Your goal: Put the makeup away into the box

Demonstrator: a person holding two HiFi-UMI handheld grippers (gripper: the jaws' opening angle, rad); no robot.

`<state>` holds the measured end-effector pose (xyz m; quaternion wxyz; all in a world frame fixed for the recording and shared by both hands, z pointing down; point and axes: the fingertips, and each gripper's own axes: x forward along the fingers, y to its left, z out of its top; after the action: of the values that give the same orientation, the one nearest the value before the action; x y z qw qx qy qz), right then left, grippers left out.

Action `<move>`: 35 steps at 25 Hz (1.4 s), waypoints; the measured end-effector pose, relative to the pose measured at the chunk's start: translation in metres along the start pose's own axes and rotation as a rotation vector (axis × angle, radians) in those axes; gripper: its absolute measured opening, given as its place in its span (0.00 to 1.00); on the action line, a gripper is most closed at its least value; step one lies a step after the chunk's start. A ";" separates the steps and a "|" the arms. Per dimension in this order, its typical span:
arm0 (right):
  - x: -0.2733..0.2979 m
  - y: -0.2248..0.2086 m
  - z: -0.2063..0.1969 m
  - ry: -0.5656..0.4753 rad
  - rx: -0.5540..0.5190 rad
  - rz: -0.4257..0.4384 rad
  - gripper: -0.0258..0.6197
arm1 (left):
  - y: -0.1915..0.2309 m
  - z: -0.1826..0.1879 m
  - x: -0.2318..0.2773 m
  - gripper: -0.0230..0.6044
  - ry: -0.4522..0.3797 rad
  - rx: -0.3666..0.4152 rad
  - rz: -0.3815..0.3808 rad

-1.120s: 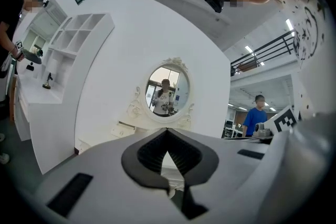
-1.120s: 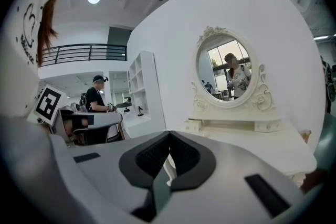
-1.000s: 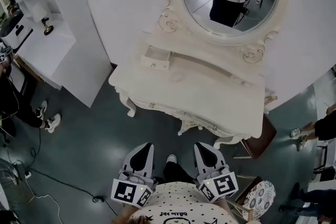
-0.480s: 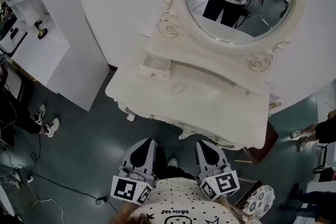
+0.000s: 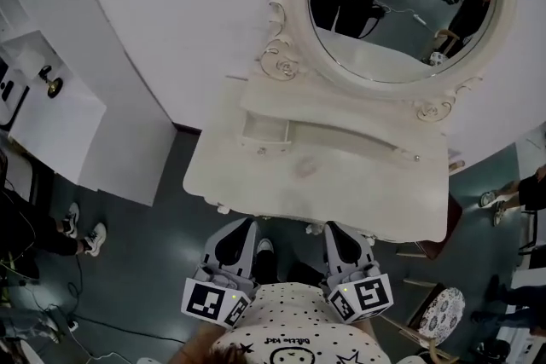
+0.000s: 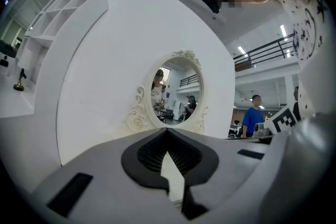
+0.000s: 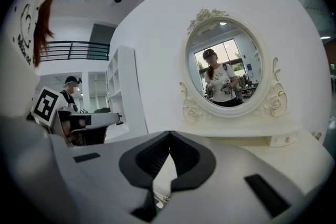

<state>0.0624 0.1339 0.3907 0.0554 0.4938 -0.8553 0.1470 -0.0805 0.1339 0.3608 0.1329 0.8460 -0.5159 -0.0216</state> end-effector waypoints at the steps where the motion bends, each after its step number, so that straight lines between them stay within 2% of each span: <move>1: 0.005 0.001 0.000 0.003 0.005 -0.009 0.05 | 0.007 0.001 0.003 0.03 0.005 -0.001 -0.004; 7: 0.034 -0.005 -0.003 0.034 0.025 -0.054 0.05 | 0.033 -0.004 0.021 0.03 0.040 -0.035 -0.022; 13: 0.064 -0.021 0.000 0.061 0.027 -0.048 0.05 | 0.049 -0.006 0.049 0.03 0.058 -0.050 -0.009; 25: 0.137 -0.094 0.009 0.144 0.017 -0.036 0.05 | 0.071 0.013 0.138 0.03 0.015 -0.042 0.045; 35: 0.159 -0.120 0.002 0.202 0.038 -0.042 0.05 | 0.074 0.015 0.169 0.03 0.032 -0.048 0.046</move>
<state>0.0851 -0.0547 0.4509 0.1351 0.4951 -0.8318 0.2113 -0.0684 -0.0500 0.3822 0.1619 0.8307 -0.5324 -0.0174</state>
